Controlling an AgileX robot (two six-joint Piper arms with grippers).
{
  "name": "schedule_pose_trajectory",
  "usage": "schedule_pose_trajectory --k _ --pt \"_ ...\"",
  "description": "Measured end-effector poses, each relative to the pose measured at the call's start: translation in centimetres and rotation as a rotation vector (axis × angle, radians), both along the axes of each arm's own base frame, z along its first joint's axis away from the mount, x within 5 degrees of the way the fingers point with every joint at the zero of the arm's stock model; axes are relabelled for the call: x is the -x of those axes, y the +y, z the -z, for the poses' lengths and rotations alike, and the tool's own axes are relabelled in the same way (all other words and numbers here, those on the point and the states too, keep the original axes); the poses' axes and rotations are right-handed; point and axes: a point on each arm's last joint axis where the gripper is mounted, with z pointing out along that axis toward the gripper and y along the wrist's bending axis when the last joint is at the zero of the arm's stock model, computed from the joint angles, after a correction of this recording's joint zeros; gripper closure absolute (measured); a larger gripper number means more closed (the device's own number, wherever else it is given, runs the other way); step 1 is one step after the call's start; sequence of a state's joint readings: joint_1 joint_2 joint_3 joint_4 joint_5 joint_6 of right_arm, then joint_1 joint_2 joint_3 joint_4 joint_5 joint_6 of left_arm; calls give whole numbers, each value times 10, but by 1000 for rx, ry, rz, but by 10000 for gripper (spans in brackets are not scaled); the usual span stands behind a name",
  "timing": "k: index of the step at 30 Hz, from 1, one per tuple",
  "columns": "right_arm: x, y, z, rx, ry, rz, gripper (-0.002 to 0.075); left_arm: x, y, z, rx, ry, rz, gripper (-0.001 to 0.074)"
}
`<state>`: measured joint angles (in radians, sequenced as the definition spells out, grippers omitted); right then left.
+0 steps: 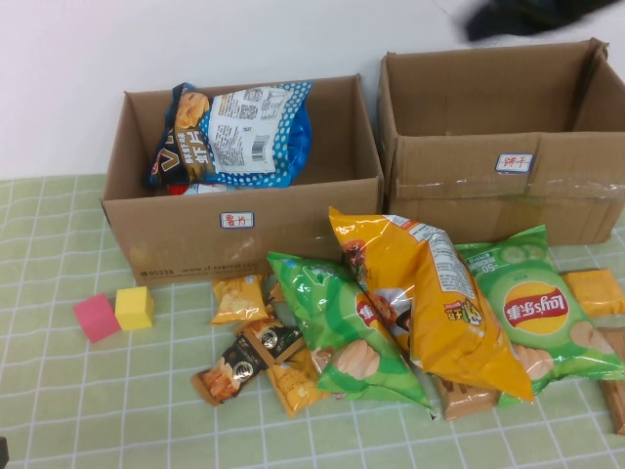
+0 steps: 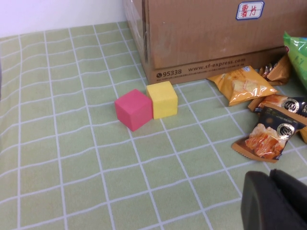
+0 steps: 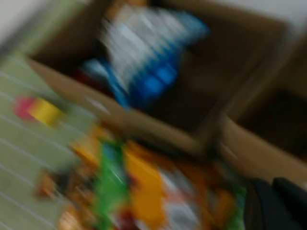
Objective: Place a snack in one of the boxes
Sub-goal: Pick up the biscuit
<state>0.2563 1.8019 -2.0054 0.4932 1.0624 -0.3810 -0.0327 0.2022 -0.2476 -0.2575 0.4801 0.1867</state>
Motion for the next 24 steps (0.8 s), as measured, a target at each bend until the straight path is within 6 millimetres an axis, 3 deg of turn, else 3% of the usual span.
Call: schedule_pose_trajectory --k 5,9,12,14,20,24 --pt "32 -50 -13 324 56 219 717 0 0 0 -1 -2 0 737" --pt "67 -72 -17 354 37 378 717 0 0 0 -7 -2 -1 737" --pt "87 -81 -2 340 17 459 718 0 1 0 -13 -2 -1 737" --pt "97 -88 22 359 37 510 718 0 1 0 -16 -2 -2 737" --pt "118 -108 126 469 121 679 718 0 1 0 -20 -2 -2 737" --pt "131 -114 183 482 143 730 718 0 1 0 -20 -2 -2 737"
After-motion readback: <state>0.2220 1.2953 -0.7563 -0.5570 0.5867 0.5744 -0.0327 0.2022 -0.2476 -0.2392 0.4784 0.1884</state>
